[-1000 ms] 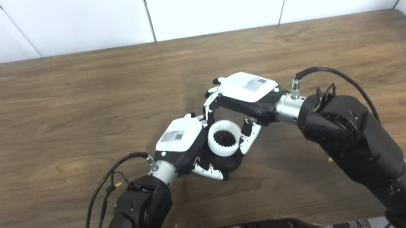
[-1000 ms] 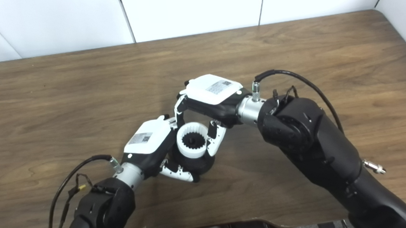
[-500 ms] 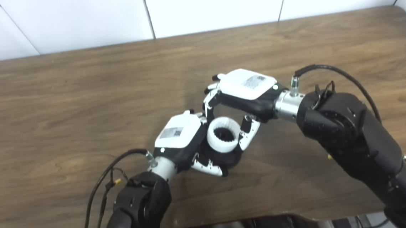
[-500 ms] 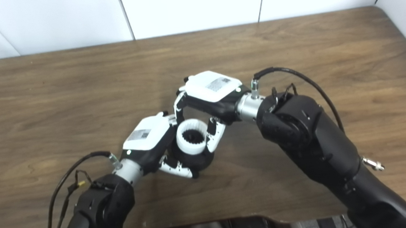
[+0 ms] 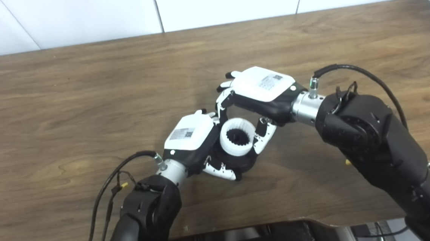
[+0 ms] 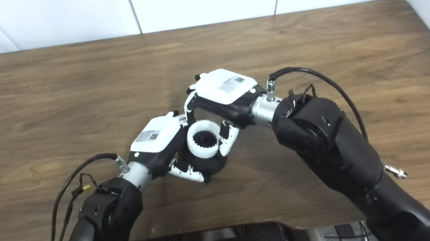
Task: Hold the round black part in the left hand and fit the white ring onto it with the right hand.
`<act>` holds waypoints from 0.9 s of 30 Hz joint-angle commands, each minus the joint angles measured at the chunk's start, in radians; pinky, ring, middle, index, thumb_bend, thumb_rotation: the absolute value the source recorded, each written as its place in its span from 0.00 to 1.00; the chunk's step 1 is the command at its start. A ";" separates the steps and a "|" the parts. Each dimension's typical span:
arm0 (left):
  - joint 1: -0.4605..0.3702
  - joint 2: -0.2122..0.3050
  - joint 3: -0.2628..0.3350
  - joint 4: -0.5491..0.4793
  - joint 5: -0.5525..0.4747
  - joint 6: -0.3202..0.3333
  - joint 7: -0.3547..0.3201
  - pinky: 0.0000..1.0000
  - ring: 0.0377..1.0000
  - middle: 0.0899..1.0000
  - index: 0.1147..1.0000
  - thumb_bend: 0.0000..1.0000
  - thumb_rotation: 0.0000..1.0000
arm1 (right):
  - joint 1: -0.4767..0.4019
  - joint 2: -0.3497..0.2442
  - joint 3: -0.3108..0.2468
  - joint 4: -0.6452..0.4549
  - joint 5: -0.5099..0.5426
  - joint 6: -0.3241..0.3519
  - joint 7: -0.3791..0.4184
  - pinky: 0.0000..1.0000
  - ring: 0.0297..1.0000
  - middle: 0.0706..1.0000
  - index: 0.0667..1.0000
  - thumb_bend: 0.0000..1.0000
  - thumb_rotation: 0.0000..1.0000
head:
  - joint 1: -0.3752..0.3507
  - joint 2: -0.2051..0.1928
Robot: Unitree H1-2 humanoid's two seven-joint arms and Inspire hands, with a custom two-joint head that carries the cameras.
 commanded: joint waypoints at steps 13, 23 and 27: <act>-0.001 -0.029 0.063 0.048 -0.090 0.105 -0.046 1.00 0.88 0.77 0.43 0.52 0.07 | 0.001 0.003 0.004 -0.020 0.016 -0.014 0.035 1.00 0.91 0.76 0.45 0.53 0.14 | 0.003 -0.001; -0.028 -0.024 0.039 0.031 -0.055 0.150 -0.118 1.00 0.88 0.79 0.66 1.00 0.22 | 0.005 -0.003 -0.010 0.000 0.038 -0.019 0.018 1.00 0.90 0.76 0.44 0.53 0.13 | 0.007 -0.003; -0.033 -0.020 0.033 0.025 -0.042 0.156 -0.129 1.00 0.88 0.79 0.67 1.00 0.24 | 0.008 -0.006 -0.021 0.016 0.051 -0.024 0.005 1.00 0.90 0.76 0.44 0.53 0.13 | 0.007 -0.003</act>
